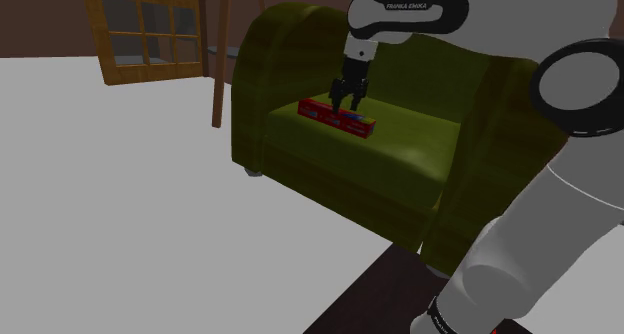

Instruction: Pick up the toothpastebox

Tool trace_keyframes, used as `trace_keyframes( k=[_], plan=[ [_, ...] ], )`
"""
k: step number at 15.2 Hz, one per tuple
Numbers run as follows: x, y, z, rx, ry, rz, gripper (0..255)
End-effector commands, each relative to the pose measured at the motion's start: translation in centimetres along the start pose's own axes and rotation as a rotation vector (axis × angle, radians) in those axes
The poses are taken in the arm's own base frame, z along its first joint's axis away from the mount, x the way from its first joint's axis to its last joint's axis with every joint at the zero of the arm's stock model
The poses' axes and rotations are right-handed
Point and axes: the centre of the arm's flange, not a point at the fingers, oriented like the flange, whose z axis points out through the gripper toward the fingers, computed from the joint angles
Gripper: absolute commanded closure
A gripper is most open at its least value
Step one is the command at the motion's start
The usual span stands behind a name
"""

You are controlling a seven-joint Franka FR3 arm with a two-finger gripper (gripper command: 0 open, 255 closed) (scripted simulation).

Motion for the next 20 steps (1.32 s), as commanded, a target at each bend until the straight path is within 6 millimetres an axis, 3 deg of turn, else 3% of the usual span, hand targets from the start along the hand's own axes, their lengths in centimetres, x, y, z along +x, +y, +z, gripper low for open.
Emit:
trace_keyframes(
  k=[1,5,6,13,15,16,20],
  plan=[
    [2.7,1.0,0.3,-0.013,-0.009,-0.009,0],
    [7.6,3.1,0.5,-0.038,-0.027,-0.025,0],
    [8.1,3.3,0.5,-0.040,-0.029,-0.027,0],
    [8.0,3.4,4.5,-0.040,-0.029,-0.027,0],
    [8.0,3.4,4.5,-0.040,-0.029,-0.027,0],
    [7.9,3.3,4.5,-0.040,-0.029,-0.027,255],
    [7.9,3.4,4.5,-0.040,-0.029,-0.027,255]
  ],
)
